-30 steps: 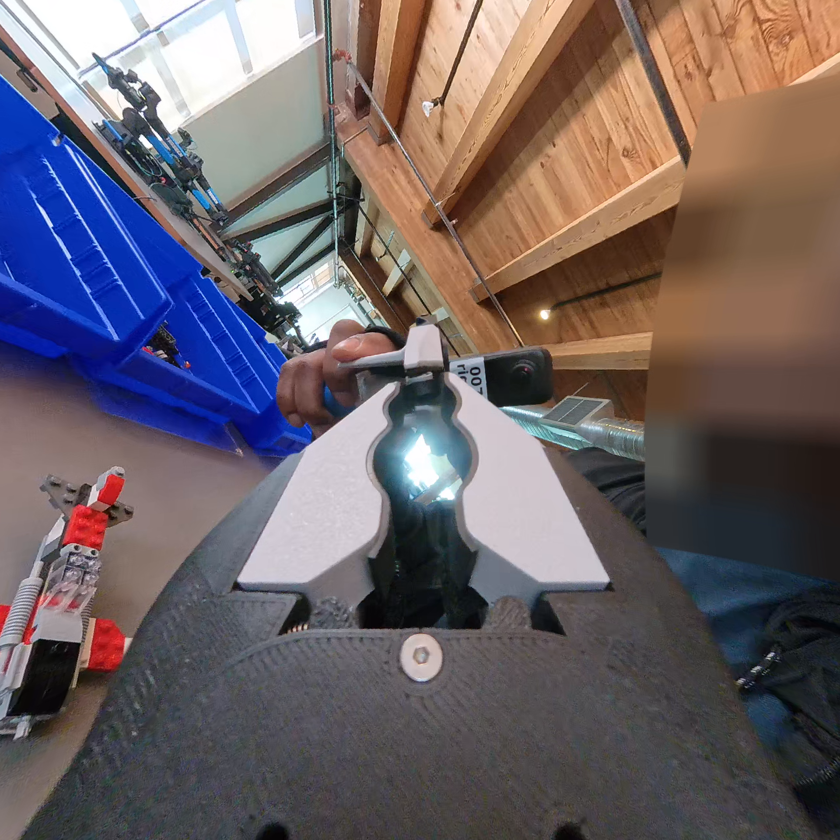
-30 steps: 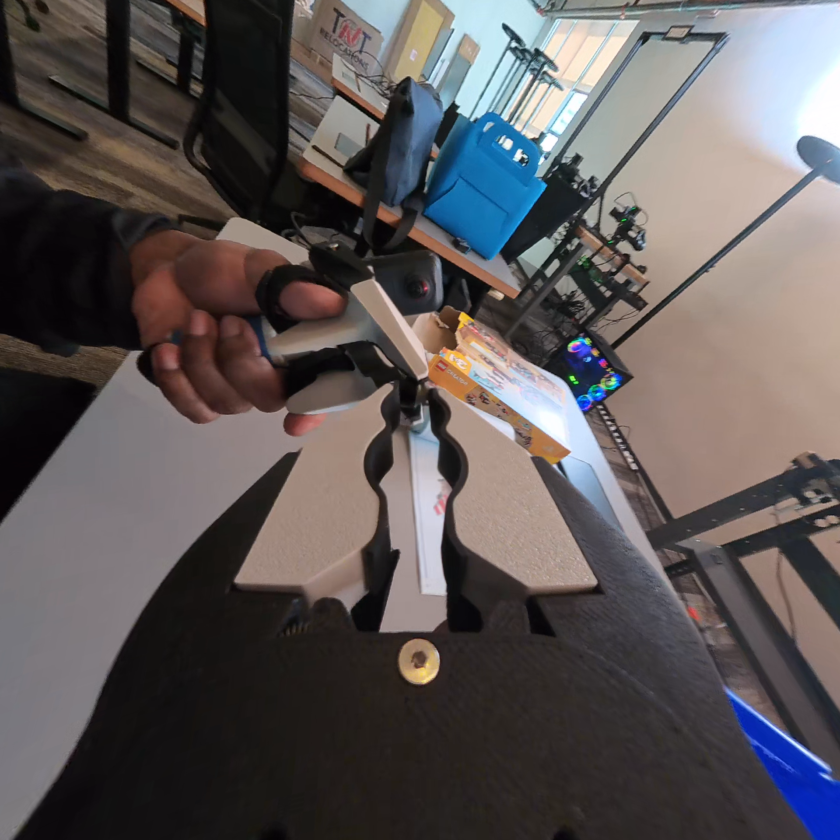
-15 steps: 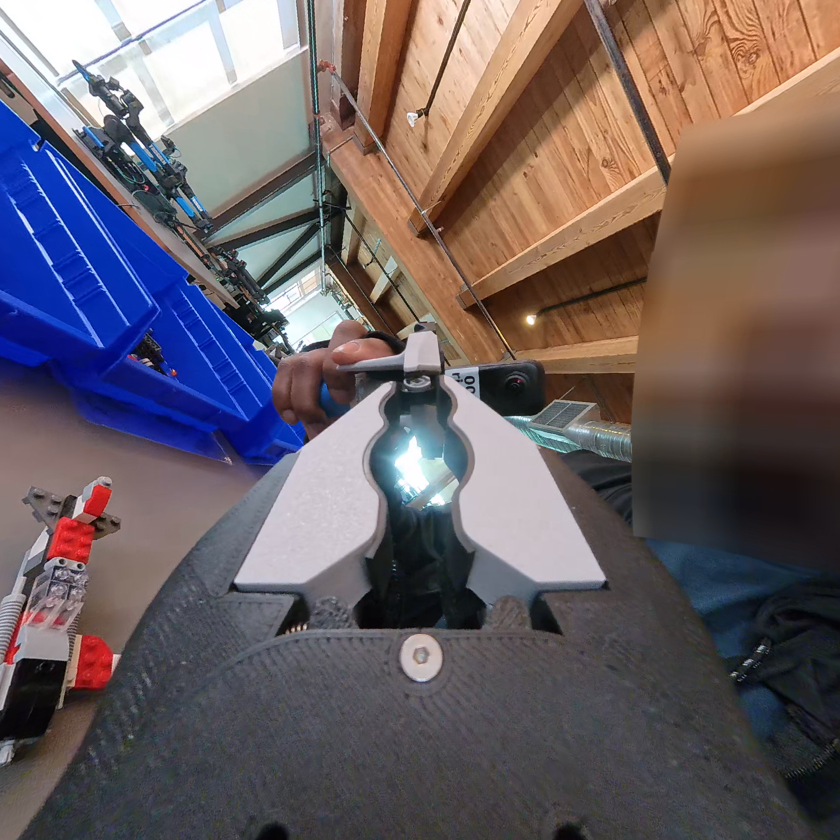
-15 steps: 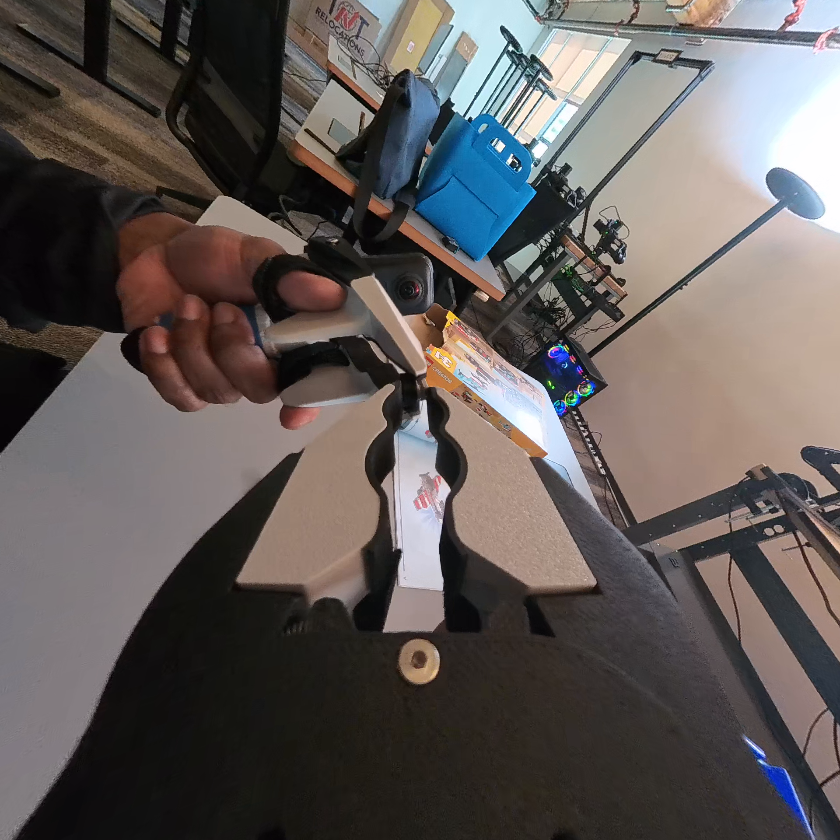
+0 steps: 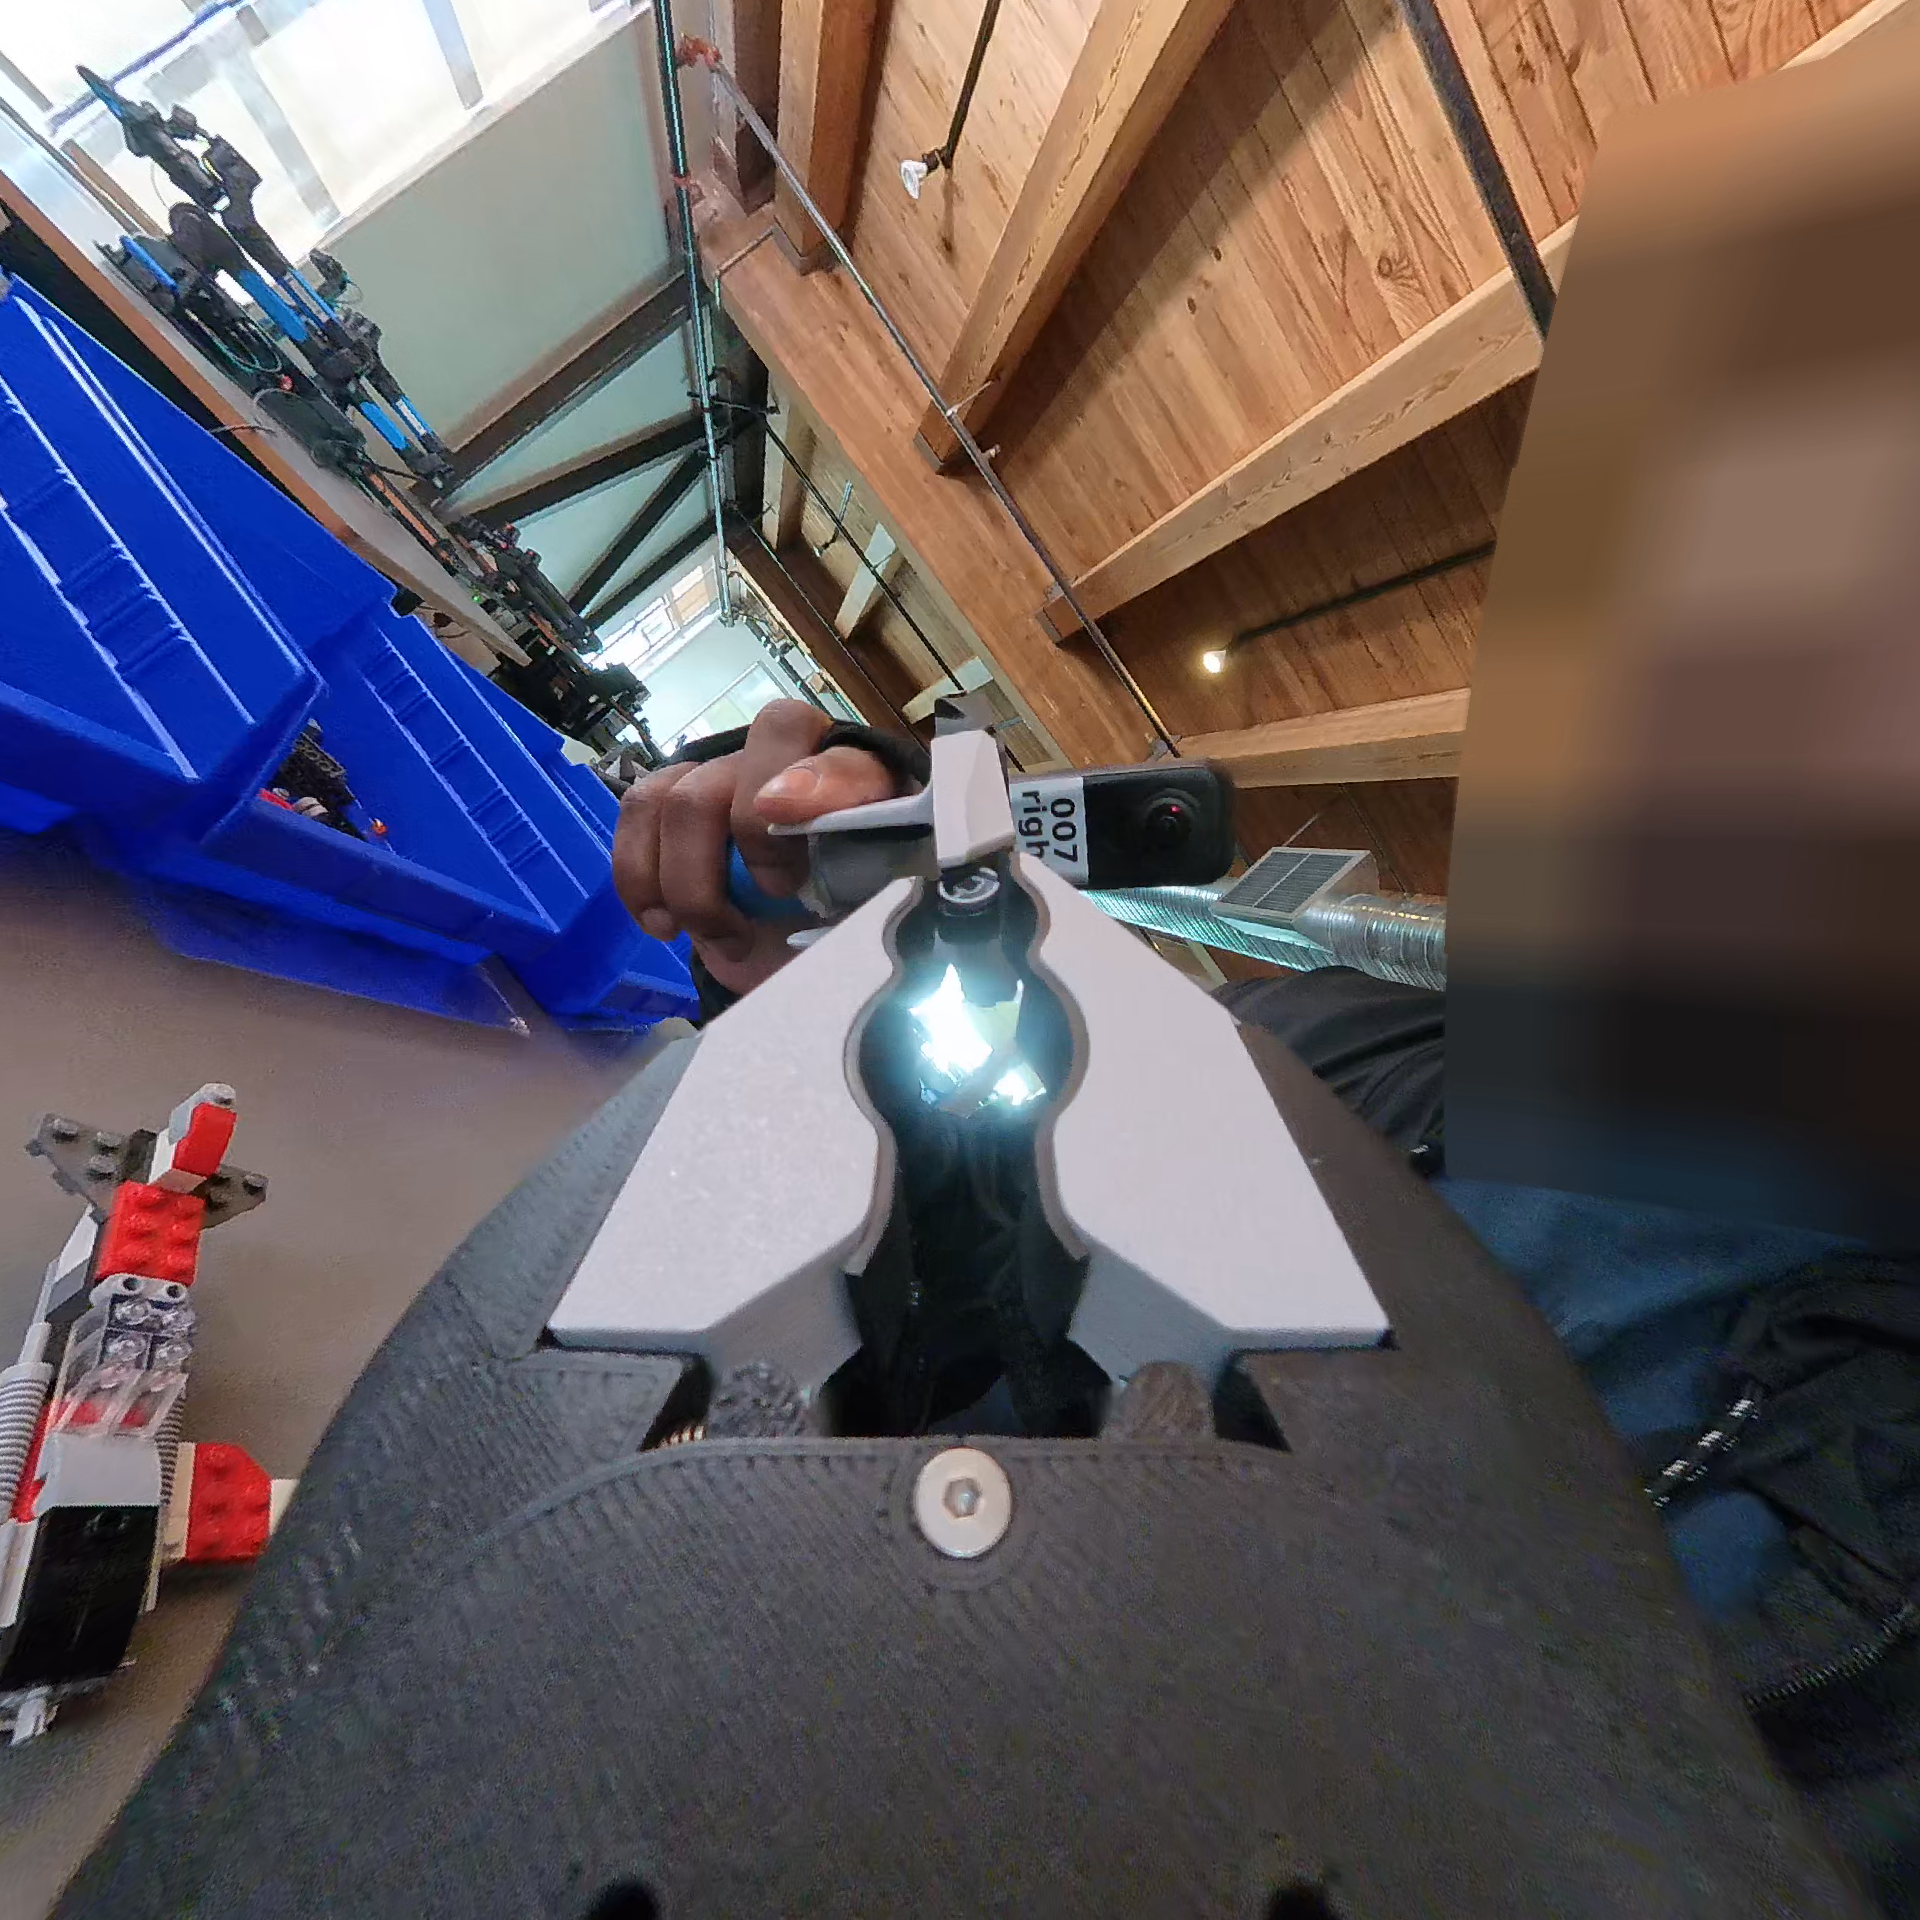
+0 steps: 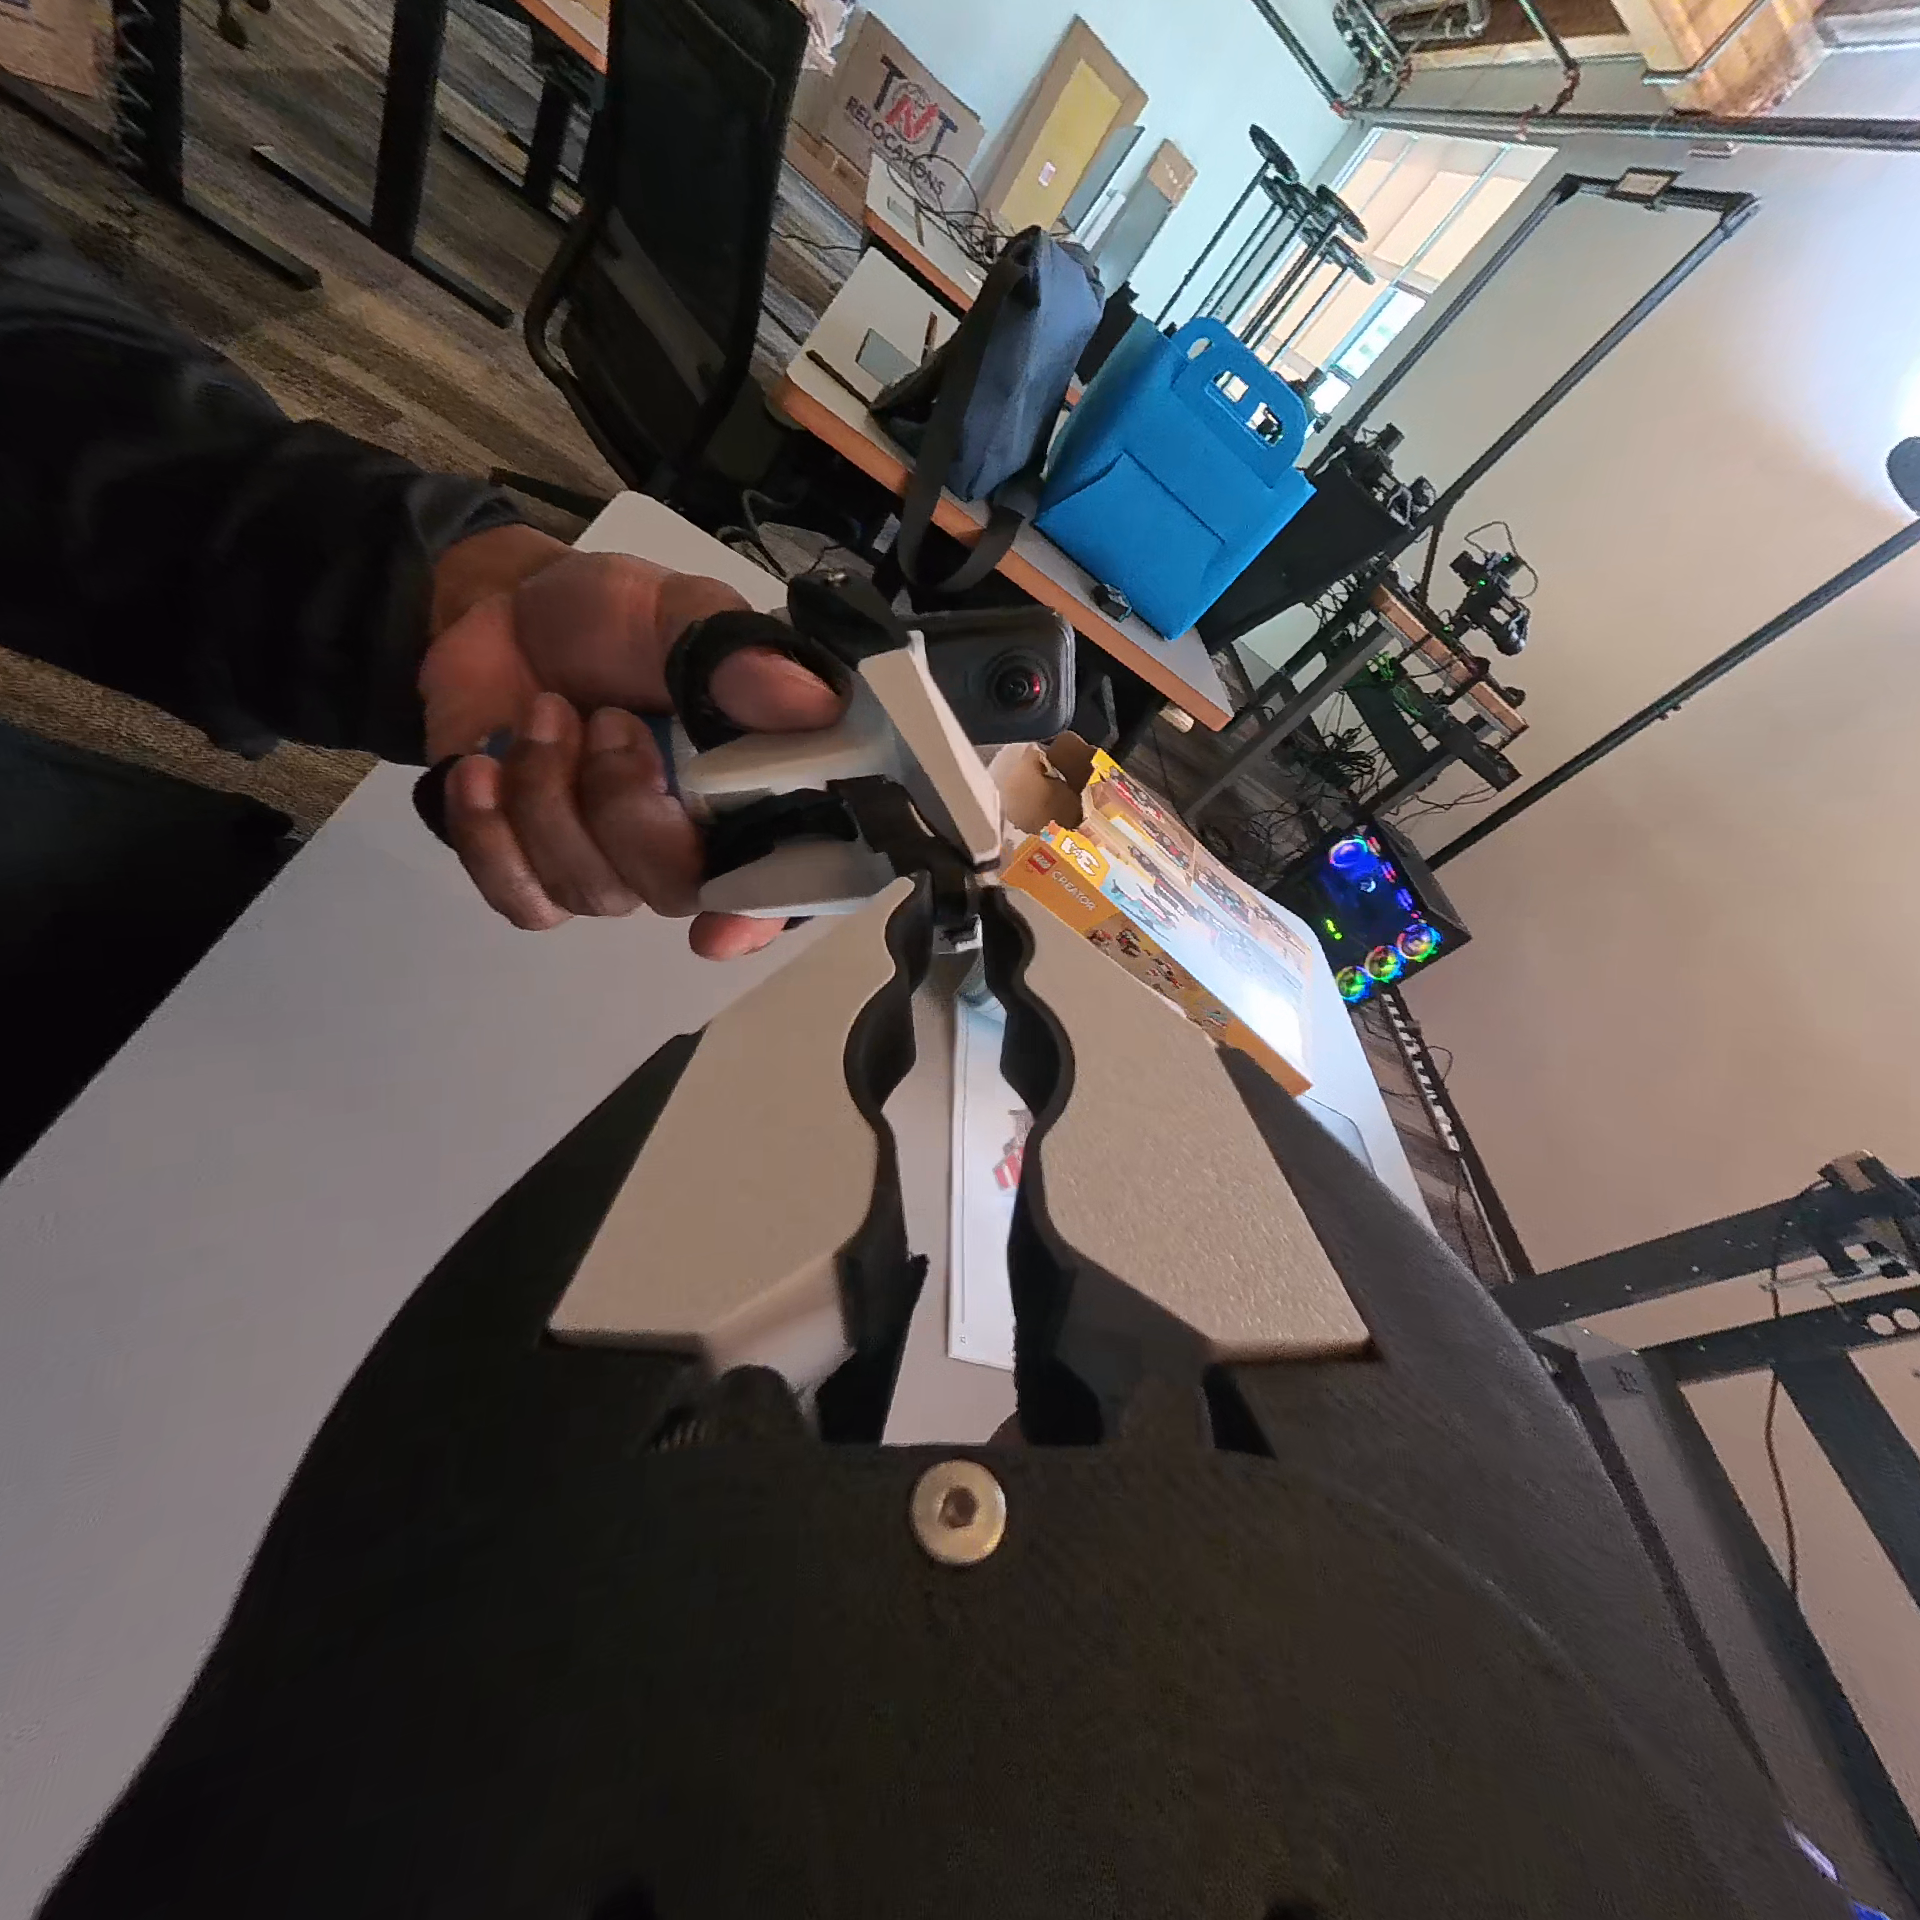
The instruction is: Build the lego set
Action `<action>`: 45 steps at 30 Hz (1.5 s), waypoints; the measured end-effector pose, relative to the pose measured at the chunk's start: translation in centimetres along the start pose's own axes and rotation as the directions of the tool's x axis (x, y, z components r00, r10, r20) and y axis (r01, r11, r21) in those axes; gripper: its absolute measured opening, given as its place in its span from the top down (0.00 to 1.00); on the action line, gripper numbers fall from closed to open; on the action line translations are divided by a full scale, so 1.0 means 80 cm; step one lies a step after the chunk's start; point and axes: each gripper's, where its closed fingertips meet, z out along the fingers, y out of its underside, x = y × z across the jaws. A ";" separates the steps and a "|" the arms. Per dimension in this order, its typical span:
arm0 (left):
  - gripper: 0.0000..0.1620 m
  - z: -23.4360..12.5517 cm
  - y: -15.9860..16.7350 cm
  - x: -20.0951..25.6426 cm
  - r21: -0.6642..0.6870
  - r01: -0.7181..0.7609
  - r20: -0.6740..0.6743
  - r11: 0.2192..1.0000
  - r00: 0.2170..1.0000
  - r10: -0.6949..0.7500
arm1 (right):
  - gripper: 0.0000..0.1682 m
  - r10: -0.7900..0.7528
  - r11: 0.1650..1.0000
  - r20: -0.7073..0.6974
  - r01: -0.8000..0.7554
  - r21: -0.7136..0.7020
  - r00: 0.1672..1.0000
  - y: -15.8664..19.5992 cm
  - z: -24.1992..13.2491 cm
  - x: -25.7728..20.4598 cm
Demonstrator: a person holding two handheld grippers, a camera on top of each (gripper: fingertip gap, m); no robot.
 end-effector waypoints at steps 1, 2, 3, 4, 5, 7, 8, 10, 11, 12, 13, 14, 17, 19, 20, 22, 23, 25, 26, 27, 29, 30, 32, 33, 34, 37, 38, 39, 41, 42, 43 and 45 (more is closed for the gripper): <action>0.92 0.000 0.001 0.000 -0.006 0.001 -0.002 1.000 1.000 -0.001 | 0.95 0.003 1.000 0.008 -0.003 0.003 1.000 0.000 -0.001 -0.001; 0.92 0.001 0.002 0.001 -0.011 0.002 -0.004 1.000 1.000 -0.002 | 0.95 0.005 1.000 0.016 -0.005 0.006 1.000 -0.001 -0.001 -0.002; 0.93 0.001 0.004 0.001 -0.017 0.002 -0.006 1.000 1.000 -0.002 | 0.95 0.008 1.000 0.024 -0.008 0.010 1.000 -0.001 -0.002 -0.003; 0.93 0.001 0.005 0.002 -0.023 0.000 -0.009 1.000 1.000 0.000 | 0.95 0.012 1.000 0.033 -0.012 0.013 0.999 -0.002 -0.003 -0.004; 0.93 0.002 0.006 0.002 -0.030 -0.003 -0.012 1.000 1.000 0.002 | 0.95 0.016 1.000 0.043 -0.017 0.018 0.999 -0.002 -0.003 -0.006; 0.93 0.003 0.008 0.004 -0.042 -0.007 -0.019 0.999 1.000 0.006 | 0.95 0.029 0.999 0.063 -0.031 0.029 0.998 -0.004 -0.005 -0.008; 0.93 0.003 0.010 0.005 -0.047 -0.009 -0.022 0.999 1.000 0.008 | 0.95 0.038 0.999 0.073 -0.040 0.034 0.997 -0.005 -0.006 -0.009; 0.93 0.004 0.012 0.007 -0.058 -0.015 -0.031 0.998 0.999 0.013 | 0.95 0.059 0.997 0.097 -0.064 0.045 0.993 -0.007 -0.007 -0.011; 0.93 0.005 0.013 0.008 -0.063 -0.016 -0.034 0.998 0.999 0.014 | 0.95 0.069 0.996 0.109 -0.075 0.051 0.992 -0.008 -0.008 -0.013; 0.93 0.005 0.014 0.009 -0.067 -0.017 -0.038 0.998 0.999 0.014 | 0.95 0.076 0.995 0.118 -0.083 0.057 0.990 -0.009 -0.009 -0.013; 0.93 0.006 0.015 0.010 -0.071 -0.018 -0.042 0.997 0.999 0.015 | 0.95 0.083 0.994 0.128 -0.091 0.062 0.988 -0.009 -0.010 -0.014; 0.93 0.006 0.016 0.010 -0.073 -0.018 -0.045 0.997 0.999 0.014 | 0.96 0.089 0.993 0.135 -0.098 0.067 0.987 -0.010 -0.010 -0.015; 0.93 0.006 0.015 0.010 -0.068 -0.013 -0.047 0.998 0.999 0.010 | 0.95 0.095 0.992 0.130 -0.105 0.066 0.987 -0.010 -0.009 -0.013; 0.93 0.005 0.014 0.011 -0.060 -0.007 -0.057 0.998 0.998 0.004 | 0.94 0.093 0.992 0.106 -0.101 0.072 0.990 -0.011 -0.007 -0.010; 0.93 0.004 0.013 0.012 -0.059 -0.006 -0.064 0.998 0.998 0.002 | 0.94 0.093 0.992 0.102 -0.101 0.080 0.990 -0.013 -0.007 -0.010; 0.93 0.004 0.013 0.014 -0.058 -0.009 -0.069 0.998 0.998 0.005 | 0.94 0.097 0.990 0.100 -0.106 0.093 0.990 -0.015 -0.007 -0.009; 0.93 0.005 0.013 0.014 -0.056 -0.009 -0.071 0.998 0.997 0.005 | 0.94 0.097 0.990 0.099 -0.106 0.098 0.990 -0.016 -0.008 -0.009; 0.93 0.005 0.013 0.014 -0.054 -0.009 -0.073 0.999 0.997 0.005 | 0.94 0.104 0.989 0.102 -0.114 0.099 0.989 -0.016 -0.008 -0.008; 0.93 0.005 0.013 0.014 -0.052 -0.009 -0.074 0.999 0.997 0.005 | 0.94 0.106 0.988 0.103 -0.116 0.100 0.989 -0.016 -0.008 -0.008; 0.93 0.005 0.012 0.014 -0.051 -0.008 -0.076 0.999 0.997 0.004 | 0.94 0.109 0.988 0.104 -0.119 0.101 0.989 -0.017 -0.008 -0.008; 0.93 0.005 0.012 0.015 -0.049 -0.009 -0.080 0.999 0.997 0.005 | 0.94 0.122 0.985 0.112 -0.134 0.104 0.986 -0.017 -0.009 -0.008; 0.93 0.006 0.013 0.015 -0.049 -0.011 -0.082 0.999 0.997 0.006 | 0.94 0.130 0.984 0.118 -0.143 0.107 0.984 -0.018 -0.009 -0.009; 0.93 0.006 0.013 0.016 -0.052 -0.015 -0.086 0.999 0.996 0.011 | 0.94 0.142 0.981 0.129 -0.156 0.112 0.981 -0.018 -0.010 -0.009; 0.93 0.006 0.014 0.017 -0.053 -0.018 -0.090 0.998 0.996 0.014 | 0.94 0.146 0.980 0.134 -0.162 0.115 0.980 -0.019 -0.010 -0.010; 0.93 0.006 0.014 0.018 -0.054 -0.023 -0.095 0.998 0.995 0.018 | 0.94 0.150 0.979 0.139 -0.167 0.119 0.979 -0.020 -0.011 -0.010; 0.93 0.007 0.016 0.022 -0.063 -0.038 -0.112 0.997 0.993 0.031 | 0.94 0.153 0.975 0.154 -0.175 0.136 0.976 -0.024 -0.012 -0.012; 0.93 0.007 0.017 0.023 -0.067 -0.043 -0.117 0.997 0.993 0.035 | 0.94 0.154 0.974 0.162 -0.177 0.142 0.975 -0.025 -0.013 -0.013; 0.93 0.007 0.018 0.025 -0.071 -0.046 -0.123 0.996 0.992 0.037 | 0.94 0.155 0.972 0.170 -0.181 0.147 0.973 -0.027 -0.013 -0.014; 0.93 0.008 0.020 0.028 -0.077 -0.051 -0.135 0.996 0.990 0.040 | 0.95 0.154 0.970 0.185 -0.184 0.160 0.971 -0.030 -0.014 -0.016; 0.93 0.008 0.020 0.029 -0.080 -0.053 -0.140 0.995 0.989 0.042 | 0.95 0.153 0.969 0.192 -0.186 0.166 0.969 -0.031 -0.015 -0.017; 0.93 0.008 0.021 0.030 -0.083 -0.056 -0.143 0.995 0.989 0.043 | 0.95 0.155 0.967 0.199 -0.189 0.169 0.968 -0.032 -0.015 -0.018; 0.93 0.008 0.023 0.031 -0.091 -0.062 -0.149 0.994 0.988 0.048 | 0.95 0.163 0.964 0.215 -0.202 0.174 0.963 -0.033 -0.016 -0.020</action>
